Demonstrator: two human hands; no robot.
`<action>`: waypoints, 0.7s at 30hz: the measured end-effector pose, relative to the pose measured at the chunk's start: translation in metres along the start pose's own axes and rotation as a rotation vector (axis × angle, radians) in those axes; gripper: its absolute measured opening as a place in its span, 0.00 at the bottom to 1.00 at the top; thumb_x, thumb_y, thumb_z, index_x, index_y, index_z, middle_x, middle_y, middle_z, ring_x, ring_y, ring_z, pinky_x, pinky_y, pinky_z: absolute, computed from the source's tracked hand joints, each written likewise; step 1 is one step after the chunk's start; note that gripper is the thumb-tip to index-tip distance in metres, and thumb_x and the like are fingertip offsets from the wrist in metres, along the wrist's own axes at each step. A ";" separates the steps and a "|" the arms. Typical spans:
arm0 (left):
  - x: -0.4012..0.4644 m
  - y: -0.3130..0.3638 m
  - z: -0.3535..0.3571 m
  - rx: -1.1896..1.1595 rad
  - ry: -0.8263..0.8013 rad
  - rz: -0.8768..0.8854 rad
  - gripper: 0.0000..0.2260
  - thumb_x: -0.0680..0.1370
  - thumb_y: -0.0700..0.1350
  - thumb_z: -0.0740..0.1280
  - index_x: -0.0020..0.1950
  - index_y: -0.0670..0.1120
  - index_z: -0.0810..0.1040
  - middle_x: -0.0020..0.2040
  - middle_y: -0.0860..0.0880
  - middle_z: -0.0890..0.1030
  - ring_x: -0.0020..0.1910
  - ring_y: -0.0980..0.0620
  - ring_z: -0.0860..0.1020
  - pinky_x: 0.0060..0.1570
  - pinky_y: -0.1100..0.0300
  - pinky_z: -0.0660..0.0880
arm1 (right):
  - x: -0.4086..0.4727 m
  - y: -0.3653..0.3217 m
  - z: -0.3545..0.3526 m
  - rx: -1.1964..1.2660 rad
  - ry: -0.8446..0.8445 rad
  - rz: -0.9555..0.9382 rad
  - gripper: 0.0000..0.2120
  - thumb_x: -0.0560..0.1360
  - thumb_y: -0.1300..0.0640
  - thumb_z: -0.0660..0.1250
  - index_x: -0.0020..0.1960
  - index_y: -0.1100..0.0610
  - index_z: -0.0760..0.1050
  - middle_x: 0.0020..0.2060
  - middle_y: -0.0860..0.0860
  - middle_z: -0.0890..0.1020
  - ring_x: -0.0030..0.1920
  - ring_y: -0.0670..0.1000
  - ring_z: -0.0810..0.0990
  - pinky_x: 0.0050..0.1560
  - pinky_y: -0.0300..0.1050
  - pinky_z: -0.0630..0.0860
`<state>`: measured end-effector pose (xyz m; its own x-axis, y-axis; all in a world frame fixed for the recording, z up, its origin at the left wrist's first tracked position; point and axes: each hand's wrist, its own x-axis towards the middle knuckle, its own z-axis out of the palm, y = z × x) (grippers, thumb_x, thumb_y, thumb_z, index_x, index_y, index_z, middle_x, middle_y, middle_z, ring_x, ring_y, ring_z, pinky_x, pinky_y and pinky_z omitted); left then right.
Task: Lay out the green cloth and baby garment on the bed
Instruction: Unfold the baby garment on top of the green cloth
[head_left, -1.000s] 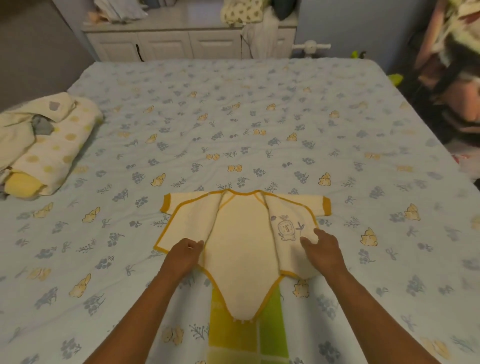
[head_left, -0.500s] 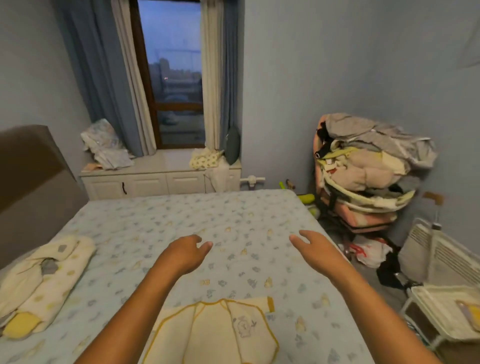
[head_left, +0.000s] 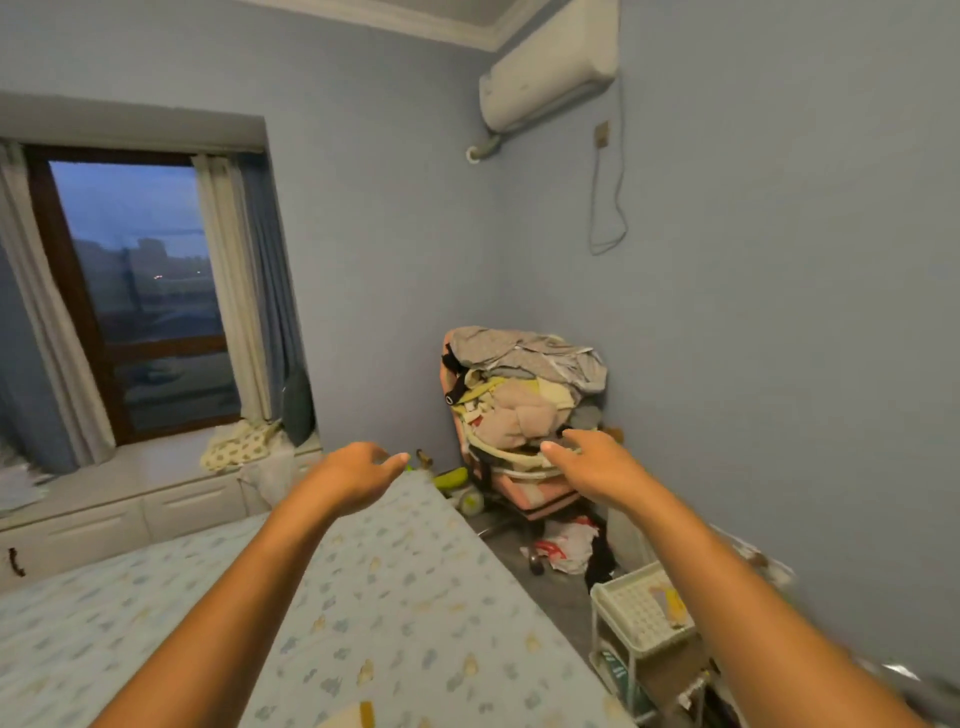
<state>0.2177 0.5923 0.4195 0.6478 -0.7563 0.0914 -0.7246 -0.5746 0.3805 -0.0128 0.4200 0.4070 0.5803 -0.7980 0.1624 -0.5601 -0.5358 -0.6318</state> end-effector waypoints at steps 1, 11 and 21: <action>0.000 0.027 0.010 -0.004 -0.008 0.004 0.23 0.79 0.61 0.58 0.59 0.46 0.81 0.58 0.44 0.82 0.56 0.44 0.79 0.57 0.51 0.76 | 0.000 0.022 -0.019 -0.011 0.002 0.005 0.31 0.78 0.39 0.59 0.74 0.57 0.67 0.72 0.57 0.71 0.69 0.59 0.71 0.65 0.51 0.70; 0.018 0.227 0.099 0.004 -0.028 0.009 0.28 0.78 0.64 0.57 0.68 0.47 0.75 0.67 0.45 0.77 0.63 0.44 0.76 0.61 0.49 0.74 | 0.022 0.199 -0.151 -0.085 0.011 0.043 0.32 0.78 0.36 0.57 0.75 0.54 0.64 0.74 0.55 0.67 0.71 0.58 0.68 0.67 0.53 0.67; 0.117 0.295 0.208 0.048 0.024 -0.042 0.30 0.78 0.65 0.56 0.73 0.49 0.68 0.73 0.43 0.69 0.71 0.40 0.68 0.68 0.44 0.67 | 0.128 0.322 -0.146 -0.064 -0.071 0.030 0.35 0.77 0.34 0.56 0.77 0.53 0.62 0.76 0.53 0.64 0.74 0.56 0.64 0.70 0.53 0.64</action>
<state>0.0309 0.2691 0.3516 0.6833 -0.7235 0.0983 -0.7063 -0.6207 0.3403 -0.2050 0.1046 0.3351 0.6019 -0.7936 0.0889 -0.6129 -0.5304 -0.5857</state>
